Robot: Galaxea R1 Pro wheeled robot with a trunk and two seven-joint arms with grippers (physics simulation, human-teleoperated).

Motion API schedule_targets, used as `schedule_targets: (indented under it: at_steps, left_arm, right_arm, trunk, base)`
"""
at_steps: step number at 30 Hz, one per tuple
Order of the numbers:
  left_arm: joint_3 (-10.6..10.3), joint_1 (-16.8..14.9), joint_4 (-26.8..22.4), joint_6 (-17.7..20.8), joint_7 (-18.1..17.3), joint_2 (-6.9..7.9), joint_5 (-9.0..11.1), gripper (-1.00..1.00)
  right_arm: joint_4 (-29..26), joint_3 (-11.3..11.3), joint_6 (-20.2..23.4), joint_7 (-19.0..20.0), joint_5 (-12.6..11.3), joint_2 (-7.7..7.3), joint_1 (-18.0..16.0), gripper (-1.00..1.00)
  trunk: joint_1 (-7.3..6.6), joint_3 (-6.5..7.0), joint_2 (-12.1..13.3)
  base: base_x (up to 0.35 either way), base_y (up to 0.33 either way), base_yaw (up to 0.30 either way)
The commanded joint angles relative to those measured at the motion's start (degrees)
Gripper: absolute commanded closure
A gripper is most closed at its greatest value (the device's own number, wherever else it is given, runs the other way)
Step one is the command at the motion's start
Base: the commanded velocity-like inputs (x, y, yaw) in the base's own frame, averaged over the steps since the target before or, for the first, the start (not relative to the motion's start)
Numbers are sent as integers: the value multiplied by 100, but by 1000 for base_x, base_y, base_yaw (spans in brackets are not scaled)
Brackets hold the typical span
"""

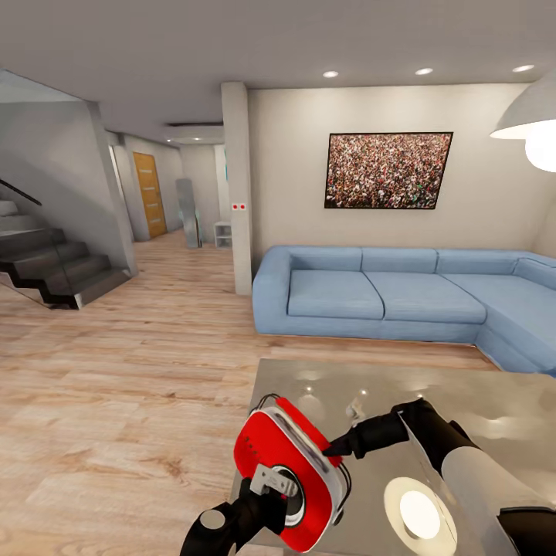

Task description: Turn on the radio receiver that's on the table in the living room.

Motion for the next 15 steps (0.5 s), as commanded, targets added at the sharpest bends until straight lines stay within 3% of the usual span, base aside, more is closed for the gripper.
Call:
schedule_targets:
  at_steps: [1,9,15]
  left_arm:
    - [3,-1,21,-6,10,0,-46,100]
    - [-5,-123,579,-15,18,0,-66,100]
    - [-5,-191,682,-25,18,0,-54,100]
  right_arm:
    - [-8,-35,21,97,-43,3,0,100]
    - [-9,-32,15,155,-44,3,0,100]
    - [-9,-32,14,179,-48,2,0,100]
  trunk:
    - [0,1,0]
    - [0,1,0]
    - [0,1,0]
  base:
    - [0,0,0]
    - [0,0,0]
    - [0,0,0]
